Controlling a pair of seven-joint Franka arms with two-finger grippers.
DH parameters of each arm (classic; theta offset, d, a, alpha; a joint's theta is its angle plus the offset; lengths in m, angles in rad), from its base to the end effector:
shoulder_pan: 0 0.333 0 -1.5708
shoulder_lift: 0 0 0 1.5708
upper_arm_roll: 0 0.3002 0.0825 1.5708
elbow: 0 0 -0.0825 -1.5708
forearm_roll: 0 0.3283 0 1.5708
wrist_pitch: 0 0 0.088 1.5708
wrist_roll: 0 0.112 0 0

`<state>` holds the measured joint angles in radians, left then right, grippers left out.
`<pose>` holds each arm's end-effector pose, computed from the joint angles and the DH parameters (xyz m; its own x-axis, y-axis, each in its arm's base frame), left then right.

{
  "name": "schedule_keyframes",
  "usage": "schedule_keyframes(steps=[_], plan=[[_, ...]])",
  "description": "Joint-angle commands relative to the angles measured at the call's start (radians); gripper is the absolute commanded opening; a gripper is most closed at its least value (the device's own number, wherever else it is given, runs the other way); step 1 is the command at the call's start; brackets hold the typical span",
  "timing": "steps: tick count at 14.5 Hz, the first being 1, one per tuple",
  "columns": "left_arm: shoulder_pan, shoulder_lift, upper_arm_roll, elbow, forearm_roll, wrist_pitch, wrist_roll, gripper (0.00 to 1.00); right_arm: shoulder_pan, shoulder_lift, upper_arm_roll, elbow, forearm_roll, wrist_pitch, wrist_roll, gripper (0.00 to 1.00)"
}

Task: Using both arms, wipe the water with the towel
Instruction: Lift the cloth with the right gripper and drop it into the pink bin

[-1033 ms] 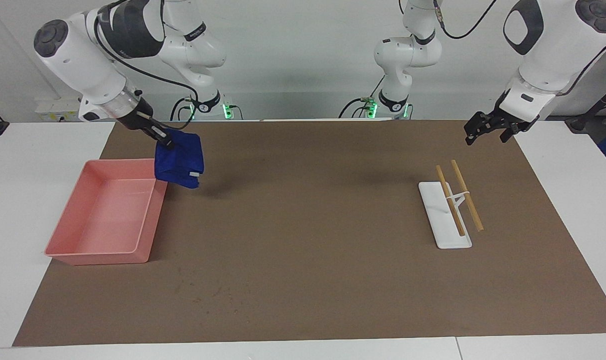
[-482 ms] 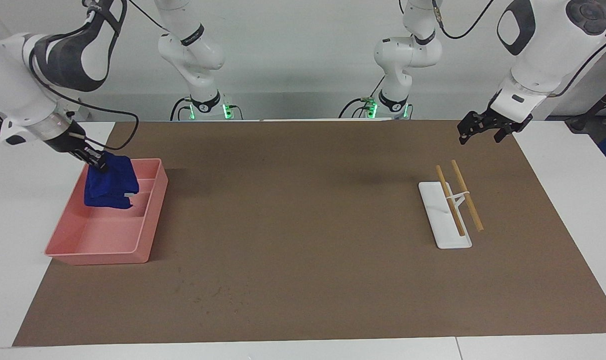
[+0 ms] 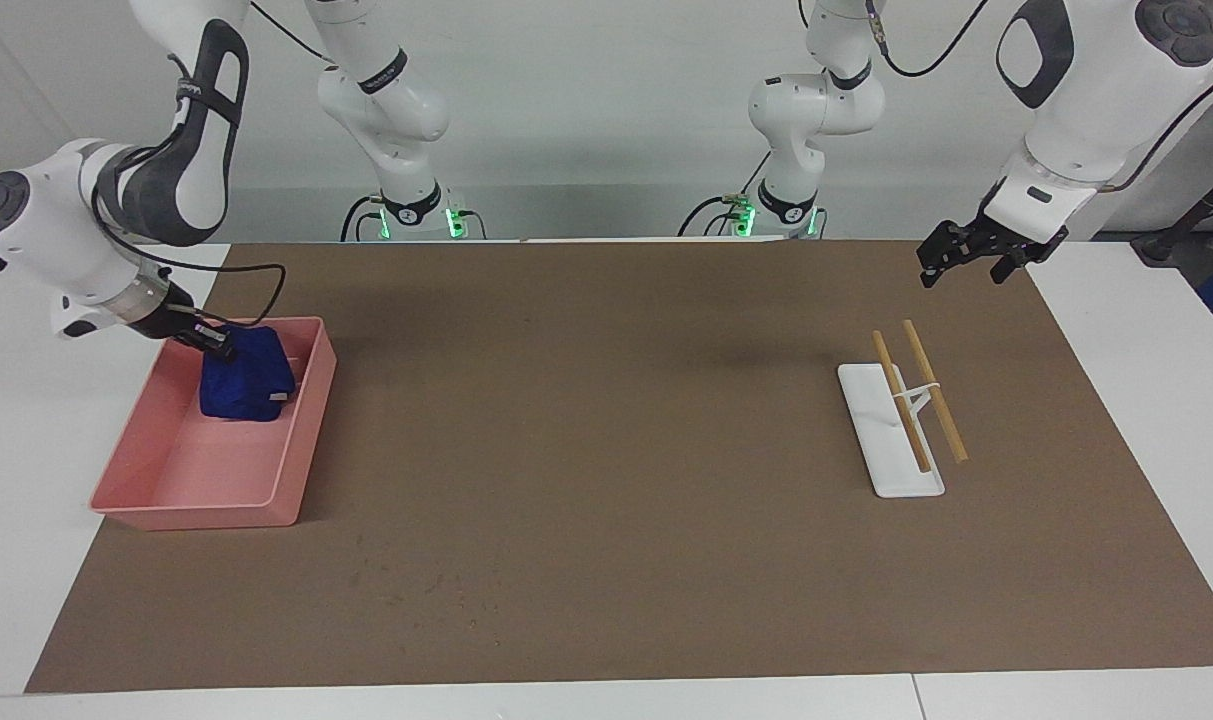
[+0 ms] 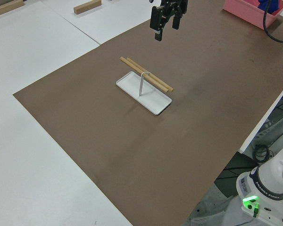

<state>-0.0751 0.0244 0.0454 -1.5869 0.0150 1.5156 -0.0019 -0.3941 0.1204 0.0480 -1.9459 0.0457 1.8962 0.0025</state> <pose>0.4979 -0.0133 0.5804 0.9951 -0.0267 -0.0955 -0.0284 -0.9995 -0.0163 0.4843 -0.1715 0.4125 0.9214 -0.3498 -0.1696 -0.3619 -0.9311 -0.0455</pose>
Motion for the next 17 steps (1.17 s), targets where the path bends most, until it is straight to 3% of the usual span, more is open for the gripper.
schedule_keyframes(steps=[1,2,3,4,10,13,17], plan=[[-0.014,-0.011,0.011,0.004,0.002,-0.012,-0.010,1.00,0.000,-0.021,0.010,-0.044,-0.023,0.049,-0.015,0.00],[-0.014,-0.011,0.011,0.005,-0.001,-0.011,-0.007,1.00,-0.002,-0.021,0.010,-0.045,-0.023,0.053,-0.013,0.34],[-0.014,-0.011,0.010,0.005,-0.001,-0.008,-0.007,1.00,-0.002,-0.021,0.010,-0.045,-0.023,0.052,-0.018,0.85],[-0.015,-0.011,0.010,0.004,-0.003,-0.006,-0.013,1.00,-0.003,-0.021,0.010,-0.042,-0.023,0.047,-0.025,1.00],[-0.015,-0.017,0.010,-0.004,-0.026,0.009,-0.047,1.00,0.046,-0.096,0.030,0.002,-0.023,0.005,-0.015,1.00],[-0.015,-0.017,0.010,-0.004,-0.026,0.012,-0.046,1.00,0.119,-0.142,0.033,0.077,-0.026,-0.083,-0.012,1.00],[-0.018,-0.018,0.010,-0.008,-0.026,0.012,-0.049,1.00,0.245,-0.131,0.036,0.229,-0.104,-0.186,0.075,1.00]])
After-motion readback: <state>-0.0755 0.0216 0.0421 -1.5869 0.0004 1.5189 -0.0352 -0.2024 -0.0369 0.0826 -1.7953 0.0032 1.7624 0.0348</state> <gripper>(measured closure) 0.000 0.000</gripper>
